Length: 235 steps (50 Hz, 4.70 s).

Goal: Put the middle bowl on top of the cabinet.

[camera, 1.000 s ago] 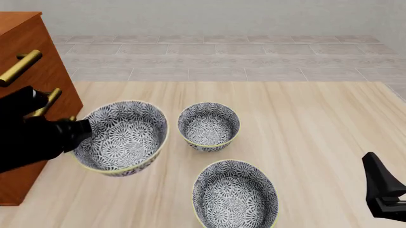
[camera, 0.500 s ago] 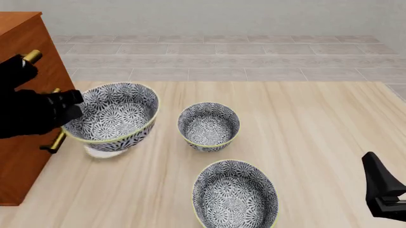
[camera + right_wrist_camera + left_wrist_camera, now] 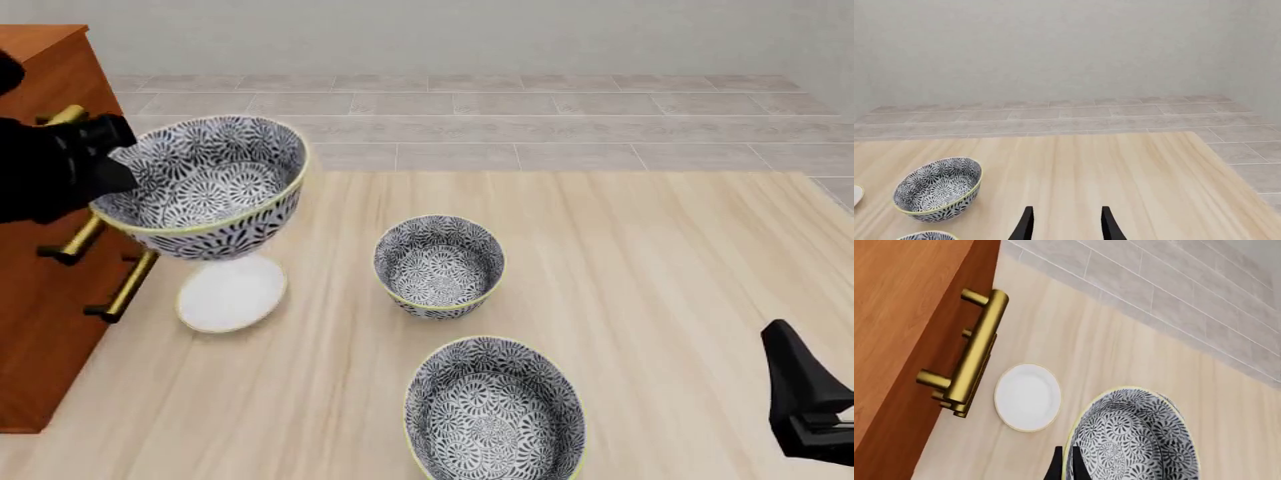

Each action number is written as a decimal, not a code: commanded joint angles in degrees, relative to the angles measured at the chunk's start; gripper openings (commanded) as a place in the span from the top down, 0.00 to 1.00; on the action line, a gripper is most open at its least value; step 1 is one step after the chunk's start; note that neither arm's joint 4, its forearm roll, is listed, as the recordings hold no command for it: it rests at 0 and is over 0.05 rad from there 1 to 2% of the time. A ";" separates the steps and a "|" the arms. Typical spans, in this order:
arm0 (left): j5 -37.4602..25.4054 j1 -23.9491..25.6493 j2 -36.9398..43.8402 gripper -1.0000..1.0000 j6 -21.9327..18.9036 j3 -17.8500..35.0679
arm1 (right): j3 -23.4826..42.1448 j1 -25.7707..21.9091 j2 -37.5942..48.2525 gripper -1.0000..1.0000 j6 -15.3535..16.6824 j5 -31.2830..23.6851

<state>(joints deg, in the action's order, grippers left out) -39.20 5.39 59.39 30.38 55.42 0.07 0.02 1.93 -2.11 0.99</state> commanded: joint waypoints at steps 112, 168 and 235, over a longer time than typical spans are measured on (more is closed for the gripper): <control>-24.57 -27.21 10.54 1.00 1.03 45.79 | 0.00 0.27 2.04 0.00 0.02 1.41; -21.20 -40.00 15.35 1.00 2.97 44.39 | 0.01 0.35 1.99 0.00 -0.14 1.32; -15.85 -43.55 16.77 1.00 2.69 36.53 | -0.01 0.28 1.63 0.00 -0.27 0.93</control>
<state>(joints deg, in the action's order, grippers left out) -55.59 -38.25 76.36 33.53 92.42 0.05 0.27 3.47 -2.28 1.80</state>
